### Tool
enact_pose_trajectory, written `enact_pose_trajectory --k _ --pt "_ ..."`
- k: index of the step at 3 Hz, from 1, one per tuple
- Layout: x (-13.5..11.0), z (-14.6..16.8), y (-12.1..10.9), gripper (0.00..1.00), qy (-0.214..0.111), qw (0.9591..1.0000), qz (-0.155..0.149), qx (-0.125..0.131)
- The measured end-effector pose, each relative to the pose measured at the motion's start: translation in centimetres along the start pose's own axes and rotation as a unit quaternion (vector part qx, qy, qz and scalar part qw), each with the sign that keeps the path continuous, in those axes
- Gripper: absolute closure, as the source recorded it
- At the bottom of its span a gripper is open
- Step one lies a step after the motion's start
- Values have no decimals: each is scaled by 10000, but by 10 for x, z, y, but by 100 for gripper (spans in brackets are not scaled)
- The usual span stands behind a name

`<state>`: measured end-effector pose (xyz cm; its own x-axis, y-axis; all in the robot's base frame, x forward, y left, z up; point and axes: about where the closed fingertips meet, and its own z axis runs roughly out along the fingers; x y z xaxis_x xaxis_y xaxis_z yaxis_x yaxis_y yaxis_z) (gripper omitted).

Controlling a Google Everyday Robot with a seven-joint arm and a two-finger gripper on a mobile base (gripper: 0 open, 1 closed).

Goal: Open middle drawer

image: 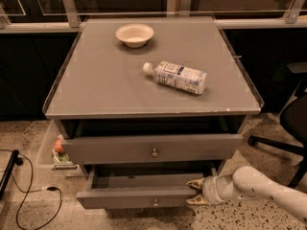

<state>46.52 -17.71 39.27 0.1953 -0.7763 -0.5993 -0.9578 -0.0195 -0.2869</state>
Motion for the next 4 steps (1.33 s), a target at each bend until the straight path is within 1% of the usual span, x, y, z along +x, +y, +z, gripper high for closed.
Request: enact_pose_trajectory --k 1,2,3,4 --pt "2 2 1 35 -87 9999 74 -31" --pt "-2 1 4 38 -170 9998 102 -56" --pt "-18 8 25 62 -504 9984 160 -192" --pt "-21 4 24 84 -504 9984 160 -192"
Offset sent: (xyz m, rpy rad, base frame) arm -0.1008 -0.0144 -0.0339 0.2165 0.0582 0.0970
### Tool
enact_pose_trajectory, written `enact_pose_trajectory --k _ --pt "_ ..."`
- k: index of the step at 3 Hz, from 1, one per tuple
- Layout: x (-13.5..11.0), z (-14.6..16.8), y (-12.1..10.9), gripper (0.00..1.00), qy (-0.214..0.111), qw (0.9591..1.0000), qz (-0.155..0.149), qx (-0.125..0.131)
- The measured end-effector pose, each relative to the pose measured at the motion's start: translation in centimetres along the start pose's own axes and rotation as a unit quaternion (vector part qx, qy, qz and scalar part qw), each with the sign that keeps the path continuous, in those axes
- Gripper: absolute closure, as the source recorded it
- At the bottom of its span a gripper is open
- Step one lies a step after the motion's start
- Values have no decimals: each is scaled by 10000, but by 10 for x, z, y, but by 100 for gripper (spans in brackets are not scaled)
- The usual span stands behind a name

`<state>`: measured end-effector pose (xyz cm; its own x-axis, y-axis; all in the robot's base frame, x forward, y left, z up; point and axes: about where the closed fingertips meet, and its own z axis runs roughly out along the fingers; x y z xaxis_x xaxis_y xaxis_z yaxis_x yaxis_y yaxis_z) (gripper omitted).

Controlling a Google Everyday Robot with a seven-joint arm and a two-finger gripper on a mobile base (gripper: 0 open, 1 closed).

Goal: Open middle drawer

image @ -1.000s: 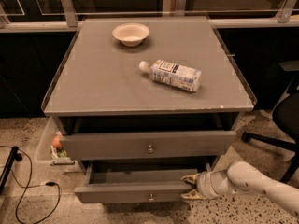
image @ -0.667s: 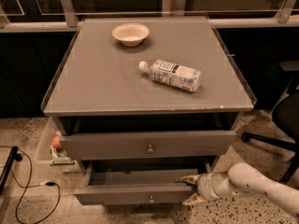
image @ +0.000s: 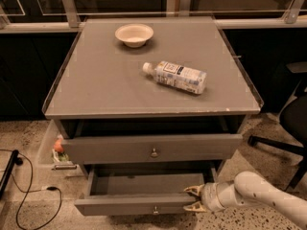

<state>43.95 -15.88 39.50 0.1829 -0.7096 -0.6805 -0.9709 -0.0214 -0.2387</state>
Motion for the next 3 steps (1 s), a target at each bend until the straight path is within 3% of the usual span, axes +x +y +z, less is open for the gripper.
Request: enact_pose_trajectory --k 1,3 --pt "0 -5 8 100 -50 10000 -25 35" --pt "3 -9 21 100 -53 10000 11 40"
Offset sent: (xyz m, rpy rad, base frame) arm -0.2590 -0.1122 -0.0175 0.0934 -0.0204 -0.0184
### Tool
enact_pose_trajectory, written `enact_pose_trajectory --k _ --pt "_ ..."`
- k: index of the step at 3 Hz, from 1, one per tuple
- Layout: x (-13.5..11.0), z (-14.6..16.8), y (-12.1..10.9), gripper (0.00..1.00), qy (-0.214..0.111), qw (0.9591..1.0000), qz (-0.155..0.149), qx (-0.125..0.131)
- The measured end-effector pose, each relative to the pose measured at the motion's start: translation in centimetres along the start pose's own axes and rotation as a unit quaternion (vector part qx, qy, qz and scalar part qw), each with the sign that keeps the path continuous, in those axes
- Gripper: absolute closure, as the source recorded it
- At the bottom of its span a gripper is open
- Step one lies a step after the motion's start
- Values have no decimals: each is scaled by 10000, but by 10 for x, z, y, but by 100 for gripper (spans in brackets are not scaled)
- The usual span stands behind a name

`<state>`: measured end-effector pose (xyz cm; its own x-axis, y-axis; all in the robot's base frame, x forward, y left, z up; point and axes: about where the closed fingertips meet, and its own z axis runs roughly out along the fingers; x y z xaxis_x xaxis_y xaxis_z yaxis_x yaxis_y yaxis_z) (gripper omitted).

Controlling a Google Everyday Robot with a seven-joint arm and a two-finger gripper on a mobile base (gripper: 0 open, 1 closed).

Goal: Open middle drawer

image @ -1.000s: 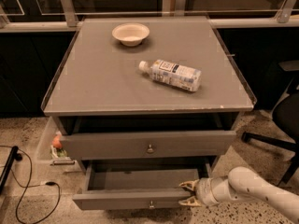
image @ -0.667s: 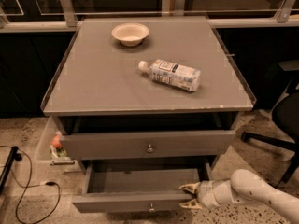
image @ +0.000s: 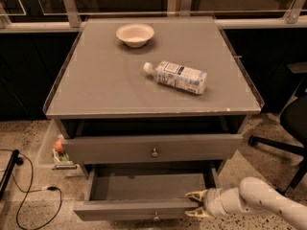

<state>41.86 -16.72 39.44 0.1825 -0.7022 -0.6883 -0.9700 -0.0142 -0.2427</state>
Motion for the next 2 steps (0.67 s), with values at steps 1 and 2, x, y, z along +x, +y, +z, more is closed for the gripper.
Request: enact_pose_trajectory --k 1,2 --pt "0 0 0 81 0 10000 0 0" --pt "0 0 0 58 0 10000 0 0"
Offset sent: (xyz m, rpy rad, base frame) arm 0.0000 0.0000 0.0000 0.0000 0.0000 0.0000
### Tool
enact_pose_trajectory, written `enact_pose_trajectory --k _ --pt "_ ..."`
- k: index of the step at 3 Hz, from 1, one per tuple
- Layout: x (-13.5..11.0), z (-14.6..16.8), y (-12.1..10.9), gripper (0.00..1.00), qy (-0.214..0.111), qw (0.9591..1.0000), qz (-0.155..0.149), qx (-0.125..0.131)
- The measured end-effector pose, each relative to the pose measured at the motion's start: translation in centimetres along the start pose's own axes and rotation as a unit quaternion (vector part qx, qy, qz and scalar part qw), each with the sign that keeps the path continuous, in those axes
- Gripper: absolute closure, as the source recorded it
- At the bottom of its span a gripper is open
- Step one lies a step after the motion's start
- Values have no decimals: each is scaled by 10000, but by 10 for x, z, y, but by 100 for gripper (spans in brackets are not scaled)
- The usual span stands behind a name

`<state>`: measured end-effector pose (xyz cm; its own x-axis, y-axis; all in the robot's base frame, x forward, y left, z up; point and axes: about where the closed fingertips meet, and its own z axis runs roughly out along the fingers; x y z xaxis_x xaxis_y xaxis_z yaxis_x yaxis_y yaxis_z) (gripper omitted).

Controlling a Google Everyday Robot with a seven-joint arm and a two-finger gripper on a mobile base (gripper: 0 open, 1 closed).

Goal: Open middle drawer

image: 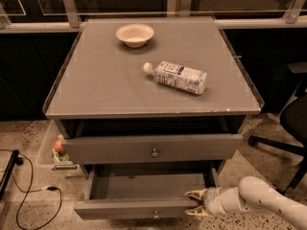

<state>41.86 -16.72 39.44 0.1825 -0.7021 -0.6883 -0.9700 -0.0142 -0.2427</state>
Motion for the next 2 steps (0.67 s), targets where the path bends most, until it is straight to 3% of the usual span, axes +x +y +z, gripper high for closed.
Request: enact_pose_trajectory --k 1,2 --pt "0 1 3 35 -41 10000 7 -28" --pt "1 -2 8 37 -71 10000 30 -39"
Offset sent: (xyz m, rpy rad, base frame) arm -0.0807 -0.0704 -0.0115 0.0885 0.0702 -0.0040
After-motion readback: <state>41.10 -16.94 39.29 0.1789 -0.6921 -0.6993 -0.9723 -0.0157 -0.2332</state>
